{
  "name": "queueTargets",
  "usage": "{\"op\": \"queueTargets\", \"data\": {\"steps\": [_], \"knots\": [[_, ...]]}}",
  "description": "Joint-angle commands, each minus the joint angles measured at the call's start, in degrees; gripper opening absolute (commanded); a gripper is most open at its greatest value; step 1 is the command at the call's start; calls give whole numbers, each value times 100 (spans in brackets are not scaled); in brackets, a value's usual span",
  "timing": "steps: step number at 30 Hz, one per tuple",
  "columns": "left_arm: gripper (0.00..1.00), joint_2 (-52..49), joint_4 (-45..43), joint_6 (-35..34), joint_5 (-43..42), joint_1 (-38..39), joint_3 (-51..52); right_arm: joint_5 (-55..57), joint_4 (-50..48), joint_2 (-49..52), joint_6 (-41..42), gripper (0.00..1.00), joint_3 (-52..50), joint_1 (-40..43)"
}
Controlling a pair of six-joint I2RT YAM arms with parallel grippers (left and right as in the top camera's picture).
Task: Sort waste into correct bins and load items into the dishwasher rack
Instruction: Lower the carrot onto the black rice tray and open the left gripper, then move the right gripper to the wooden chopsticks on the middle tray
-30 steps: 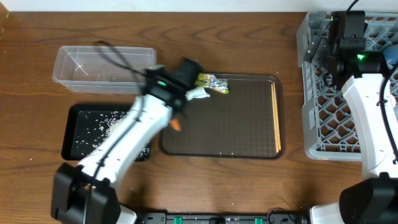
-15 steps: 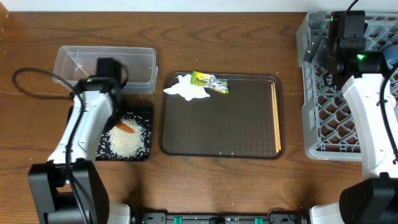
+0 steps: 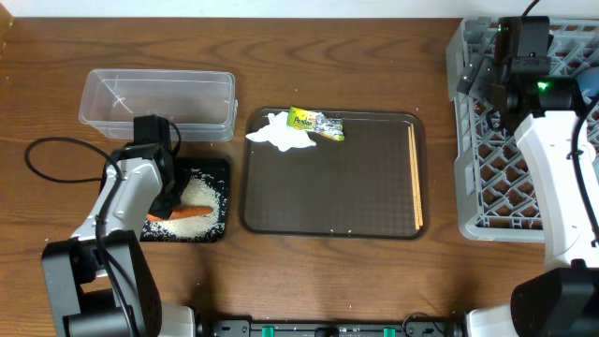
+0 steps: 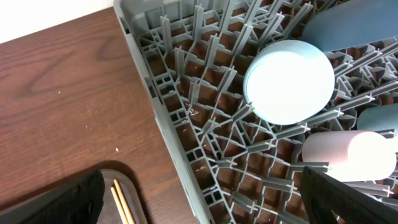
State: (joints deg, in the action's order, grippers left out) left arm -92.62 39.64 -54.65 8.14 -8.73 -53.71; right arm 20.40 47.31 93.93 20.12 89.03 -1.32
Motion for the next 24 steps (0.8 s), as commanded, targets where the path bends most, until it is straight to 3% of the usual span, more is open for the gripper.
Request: {"op": "queueTargets", "data": {"steps": [1, 6, 10, 12, 15, 24], "knots": [[52, 7, 11, 52, -37, -20, -39, 98, 4, 24, -68, 99, -35, 17], [53, 328, 170, 737, -568, -20, -367, 98, 4, 24, -68, 99, -35, 17], [67, 892, 337, 772, -612, -22, -525, 98, 4, 24, -68, 99, -35, 17], [80, 1209, 339, 772, -597, -63, -525, 98, 4, 24, -68, 99, -35, 17], [93, 1587, 337, 769, -555, -280, -525, 98, 4, 24, -68, 99, -35, 17], [97, 1840, 444, 767, -621, -1158, -522, 7, -24, 24, -22, 99, -35, 17]]}}
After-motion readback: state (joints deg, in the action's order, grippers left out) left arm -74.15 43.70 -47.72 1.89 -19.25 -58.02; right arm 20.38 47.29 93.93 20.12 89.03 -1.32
